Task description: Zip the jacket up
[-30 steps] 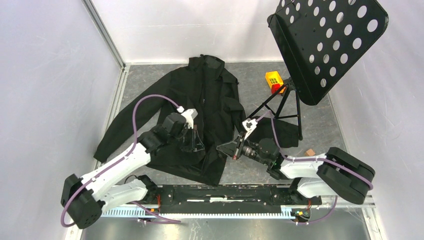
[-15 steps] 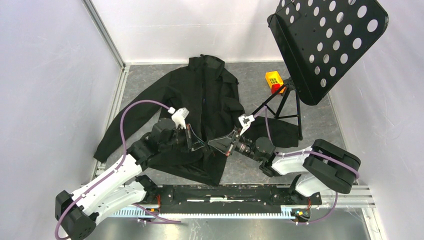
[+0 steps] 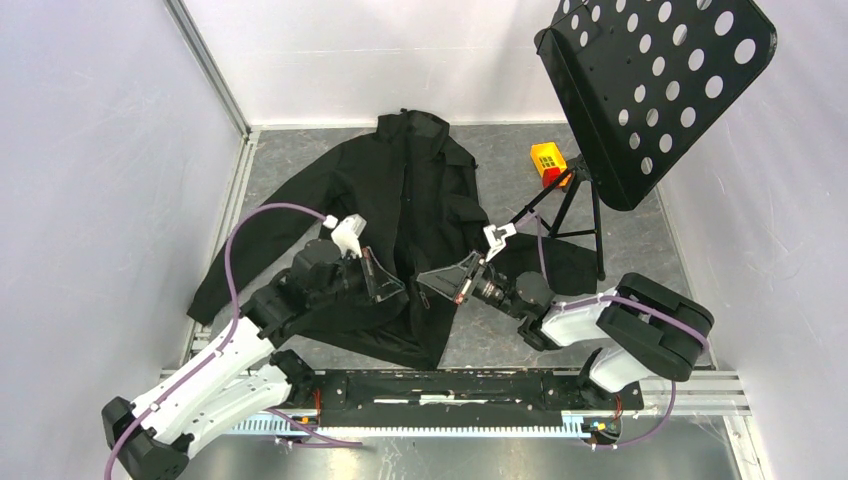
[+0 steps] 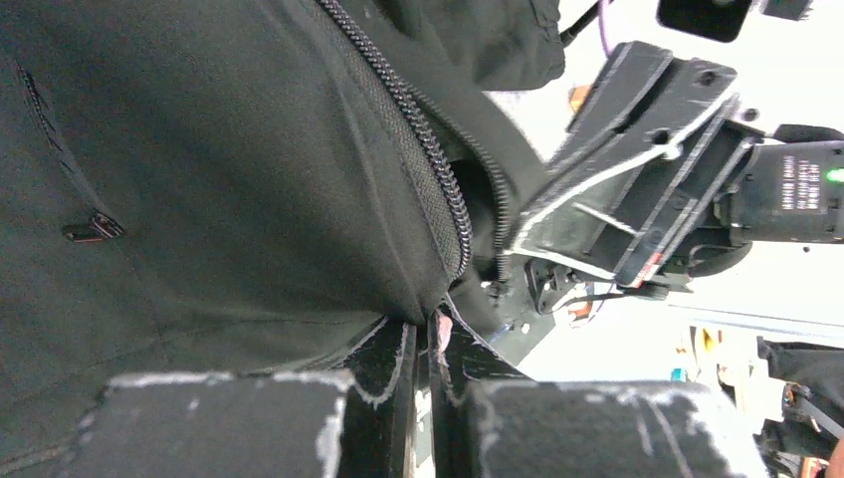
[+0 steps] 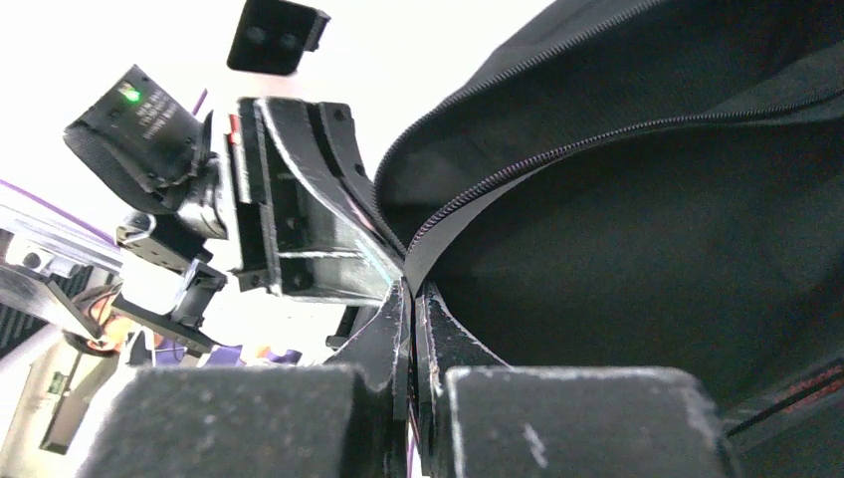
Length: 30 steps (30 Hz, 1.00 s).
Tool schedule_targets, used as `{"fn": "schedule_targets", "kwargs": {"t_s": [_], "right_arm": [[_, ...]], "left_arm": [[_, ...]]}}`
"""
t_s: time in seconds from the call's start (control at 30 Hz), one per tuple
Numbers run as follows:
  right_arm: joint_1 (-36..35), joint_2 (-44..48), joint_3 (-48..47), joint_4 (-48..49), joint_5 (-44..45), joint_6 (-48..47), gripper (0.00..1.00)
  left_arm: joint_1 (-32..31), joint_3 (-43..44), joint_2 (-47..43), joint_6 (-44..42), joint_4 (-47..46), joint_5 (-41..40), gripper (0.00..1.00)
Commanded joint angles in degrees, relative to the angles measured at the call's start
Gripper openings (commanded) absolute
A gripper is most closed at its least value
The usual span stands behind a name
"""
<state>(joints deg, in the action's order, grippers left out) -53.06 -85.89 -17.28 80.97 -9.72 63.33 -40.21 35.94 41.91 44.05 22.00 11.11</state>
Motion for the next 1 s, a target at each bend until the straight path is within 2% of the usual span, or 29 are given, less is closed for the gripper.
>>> {"fn": "schedule_targets", "kwargs": {"t_s": [0.0, 0.03, 0.13, 0.33, 0.5, 0.7, 0.83, 0.97], "right_arm": [[0.4, 0.6, -2.4, -2.8, -2.4, 5.3, 0.0], [0.5, 0.9, -3.2, -4.9, -3.2, 5.7, 0.0], [0.3, 3.0, -8.9, -22.1, -5.6, 3.8, 0.0], [0.4, 7.7, -7.8, -26.7, -2.4, 8.2, 0.0], [1.3, 8.5, -4.3, -20.3, -3.6, 13.5, 0.0], [1.9, 6.0, -0.2, -2.6, -4.2, 18.8, 0.0], [1.9, 4.4, -0.6, 1.6, -4.1, 19.6, 0.0], [1.6, 2.4, -2.0, 4.0, -3.8, 20.0, 0.0]], "left_arm": [[0.3, 9.0, 0.4, 0.0, 5.2, 1.1, 0.02], [0.3, 10.4, 0.8, 1.1, 6.2, 1.7, 0.02], [0.3, 12.7, 2.5, 5.5, 7.4, 3.1, 0.02], [0.3, 10.1, 4.0, 8.2, 2.4, 6.1, 0.02], [0.3, 8.2, 0.6, 6.3, 3.1, 3.2, 0.02], [0.3, 8.2, 1.1, 3.1, 7.4, 2.1, 0.02], [0.3, 8.8, 2.7, 2.3, 7.6, 2.2, 0.02], [0.3, 7.7, 4.1, 4.0, 3.2, 4.1, 0.02]]}}
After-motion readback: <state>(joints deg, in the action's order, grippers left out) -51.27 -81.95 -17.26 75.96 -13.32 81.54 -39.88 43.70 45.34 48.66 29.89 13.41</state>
